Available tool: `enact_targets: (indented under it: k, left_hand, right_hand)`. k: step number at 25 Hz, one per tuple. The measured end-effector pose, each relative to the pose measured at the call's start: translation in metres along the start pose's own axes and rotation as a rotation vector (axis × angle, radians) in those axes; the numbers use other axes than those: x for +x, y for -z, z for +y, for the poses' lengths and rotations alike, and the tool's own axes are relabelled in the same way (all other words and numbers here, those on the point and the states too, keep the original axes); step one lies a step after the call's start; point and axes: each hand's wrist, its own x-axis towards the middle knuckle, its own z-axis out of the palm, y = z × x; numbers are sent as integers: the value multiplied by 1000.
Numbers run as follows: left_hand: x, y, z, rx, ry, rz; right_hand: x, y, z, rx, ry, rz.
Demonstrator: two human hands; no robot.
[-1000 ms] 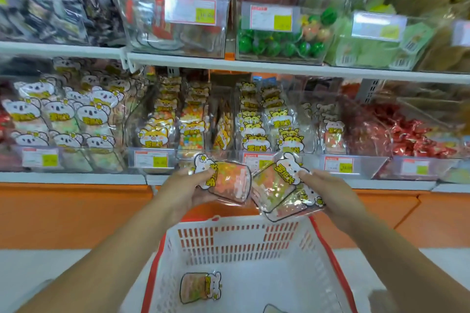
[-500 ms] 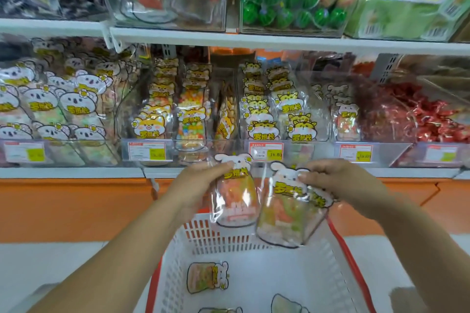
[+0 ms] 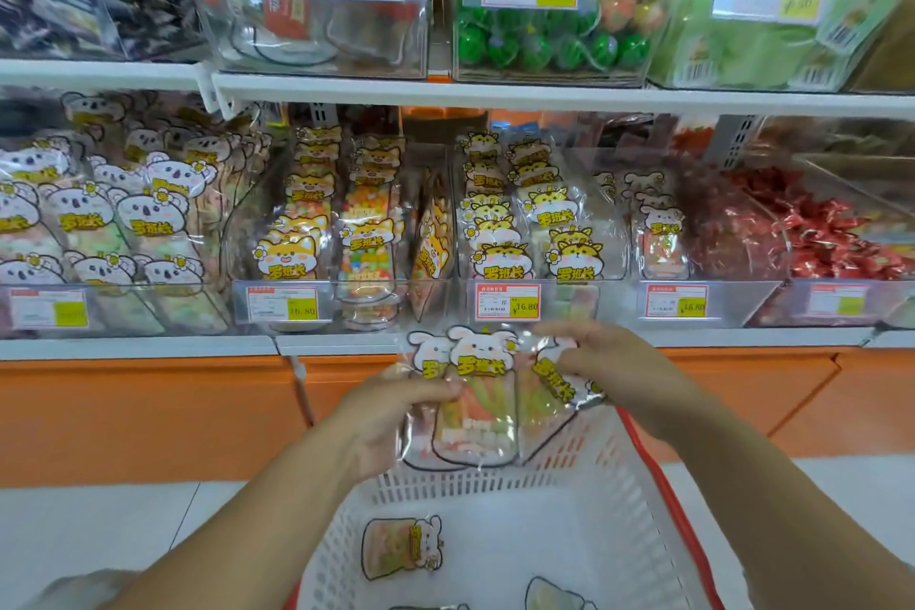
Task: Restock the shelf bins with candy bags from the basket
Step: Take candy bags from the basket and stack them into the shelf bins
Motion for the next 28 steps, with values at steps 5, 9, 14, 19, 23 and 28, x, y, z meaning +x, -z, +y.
enact_targets:
  k: [5,9,14,19,23,28]
  left_hand:
    - [2,18,4,2,-40,72]
    - [3,16,-2,75,-89,33]
    - [-7,-8,-10,-66,41,-92]
    - [-23,-19,-7,-211,62,-265]
    - [-18,-25,-6,-44,-99,-44]
    - [-24,-70,29,21,-250,-50]
  right_hand:
    - [2,29,7,226,18,44]
    - [-3,32,-1,359,54,-42]
    - [4,-24,5,276,7,28]
    - [3,-48,10,344,50,175]
    - [-11,-50,11,405,-67,229]
    - [-34,-5,10,617,-33,-128]
